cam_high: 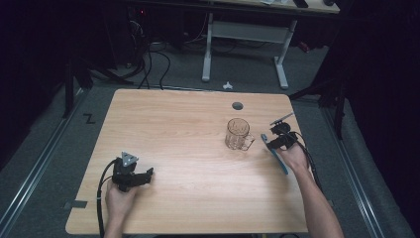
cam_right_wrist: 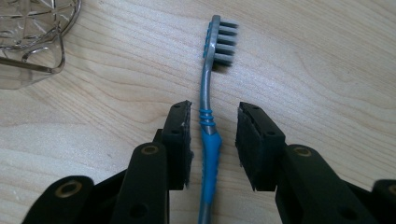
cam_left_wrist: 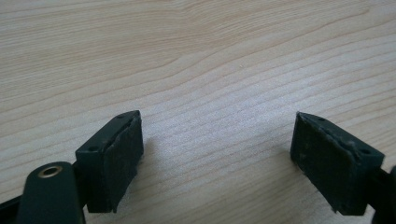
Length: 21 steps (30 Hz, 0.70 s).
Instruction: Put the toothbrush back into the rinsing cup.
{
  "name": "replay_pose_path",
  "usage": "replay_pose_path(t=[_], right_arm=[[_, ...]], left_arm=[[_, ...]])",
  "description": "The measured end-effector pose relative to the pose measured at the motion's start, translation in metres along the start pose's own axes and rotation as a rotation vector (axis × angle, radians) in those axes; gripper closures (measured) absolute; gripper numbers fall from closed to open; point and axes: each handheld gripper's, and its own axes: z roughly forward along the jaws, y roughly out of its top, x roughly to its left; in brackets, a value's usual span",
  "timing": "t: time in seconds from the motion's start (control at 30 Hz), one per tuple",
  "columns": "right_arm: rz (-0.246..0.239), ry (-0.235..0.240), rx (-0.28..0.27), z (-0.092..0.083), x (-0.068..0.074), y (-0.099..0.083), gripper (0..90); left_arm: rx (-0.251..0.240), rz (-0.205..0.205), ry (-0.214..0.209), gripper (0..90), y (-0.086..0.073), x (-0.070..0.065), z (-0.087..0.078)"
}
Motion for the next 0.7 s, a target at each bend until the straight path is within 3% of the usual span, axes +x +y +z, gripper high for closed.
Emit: replay_pose_path(t=[0.7], right_arm=[[0.003, 0.014, 0.064, 0.0107, -0.0006, 0.0061, 71.9]], left_arm=[[0.000, 0.000, 0.000, 17.7, 0.0000, 0.0000, 0.0000]])
